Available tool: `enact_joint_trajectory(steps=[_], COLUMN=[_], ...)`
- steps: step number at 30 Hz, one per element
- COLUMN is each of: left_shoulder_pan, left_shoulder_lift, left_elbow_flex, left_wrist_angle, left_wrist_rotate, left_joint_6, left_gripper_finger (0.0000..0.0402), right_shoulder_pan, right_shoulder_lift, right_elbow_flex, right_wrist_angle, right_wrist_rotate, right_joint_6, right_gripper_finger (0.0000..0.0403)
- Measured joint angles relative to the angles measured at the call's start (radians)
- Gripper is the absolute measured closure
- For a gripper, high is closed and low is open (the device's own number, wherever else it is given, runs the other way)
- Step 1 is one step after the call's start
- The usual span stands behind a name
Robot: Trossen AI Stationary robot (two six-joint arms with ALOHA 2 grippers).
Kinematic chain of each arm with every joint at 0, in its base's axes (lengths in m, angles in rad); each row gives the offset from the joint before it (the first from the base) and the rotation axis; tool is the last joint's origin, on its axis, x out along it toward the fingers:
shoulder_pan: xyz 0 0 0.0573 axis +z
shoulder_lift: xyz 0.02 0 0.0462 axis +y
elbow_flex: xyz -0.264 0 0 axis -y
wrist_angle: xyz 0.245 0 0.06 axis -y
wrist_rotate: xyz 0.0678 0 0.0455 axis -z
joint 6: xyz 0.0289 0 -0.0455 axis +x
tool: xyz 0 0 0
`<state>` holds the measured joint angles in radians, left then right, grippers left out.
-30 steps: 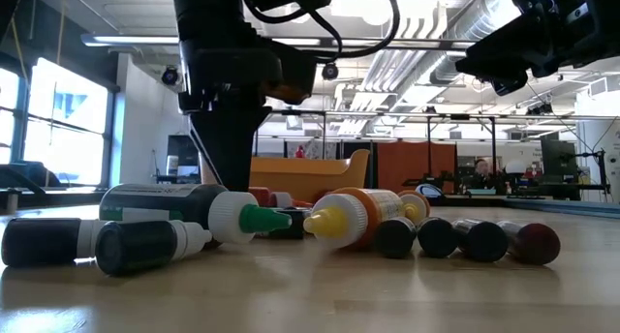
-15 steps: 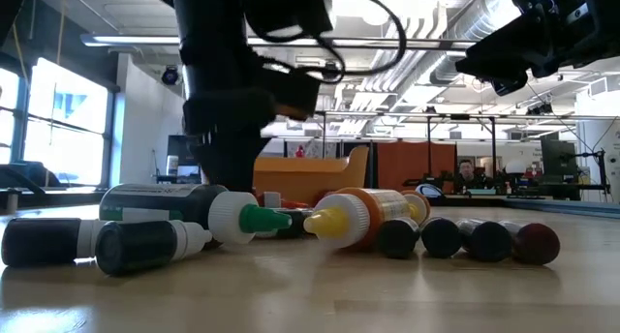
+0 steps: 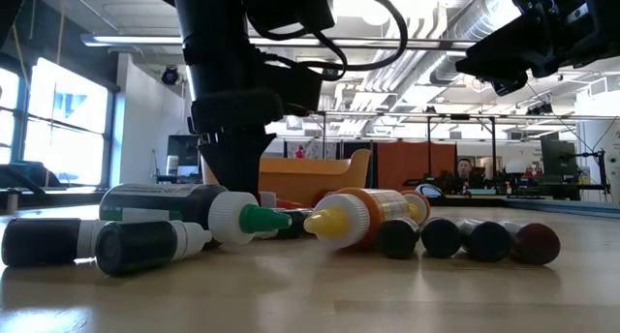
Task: Pick & Place food coloring
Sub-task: Put the large orange food coloring bottle into the yellow bin
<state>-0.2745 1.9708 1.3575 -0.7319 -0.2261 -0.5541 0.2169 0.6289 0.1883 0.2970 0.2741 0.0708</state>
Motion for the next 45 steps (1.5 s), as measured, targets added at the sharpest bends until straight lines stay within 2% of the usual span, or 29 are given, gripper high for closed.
enact_joint_trajectory(steps=[10,16,21,24,27,30,34,36,40,43,45], left_shoulder_pan=[0.0,0.0,0.0,-0.001,-0.001,0.0,0.0,0.0,0.024,0.057,0.088], left_shoulder_lift=[-0.027,-0.034,-0.052,-0.085,-0.139,-0.221,-0.328,-0.381,-0.445,-0.462,-0.464], left_elbow_flex=[0.01,0.126,0.28,0.379,0.457,0.476,0.423,0.343,0.124,-0.046,-0.143], left_wrist_angle=[-0.005,-0.096,-0.236,-0.348,-0.388,-0.382,-0.365,-0.277,-0.002,0.282,0.489], left_wrist_rotate=[-0.003,-0.013,-0.158,-0.293,-0.395,-0.448,-0.493,-0.496,-0.378,-0.292,-0.2], left_joint_6=[-0.001,0.029,0.214,0.311,0.377,0.424,0.435,0.449,0.529,0.621,0.68], left_gripper_finger=[0.0248,0.0248,0.0248,0.0248,0.0248,0.0248,0.0248,0.0248,0.0247,0.0247,0.0247], right_shoulder_pan=[0.0,0.0,0.0,0.0,0.0,0.0,0.0,0.0,0.0,0.0,0.0], right_shoulder_lift=[0.0,0.0,0.0,0.0,0.0,-0.001,0.012,0.023,0.065,0.126,0.179], right_elbow_flex=[0.0,0.0,0.0,0.0,0.0,-0.001,-0.001,0.0,-0.001,0.0,0.0], right_wrist_angle=[0.0,0.007,0.015,0.015,0.02,0.03,0.076,0.109,0.19,0.309,0.387], right_wrist_rotate=[0.0,0.0,0.0,0.0,0.0,0.0,0.0,0.004,0.007,0.005,0.005], right_joint_6=[0.0,0.0,0.0,0.0,0.0,0.0,-0.022,-0.041,-0.049,-0.049,-0.049], right_gripper_finger=[0.0252,0.0252,0.0252,0.0252,0.0252,0.0252,0.0252,0.0252,0.0252,0.0252,0.0252])
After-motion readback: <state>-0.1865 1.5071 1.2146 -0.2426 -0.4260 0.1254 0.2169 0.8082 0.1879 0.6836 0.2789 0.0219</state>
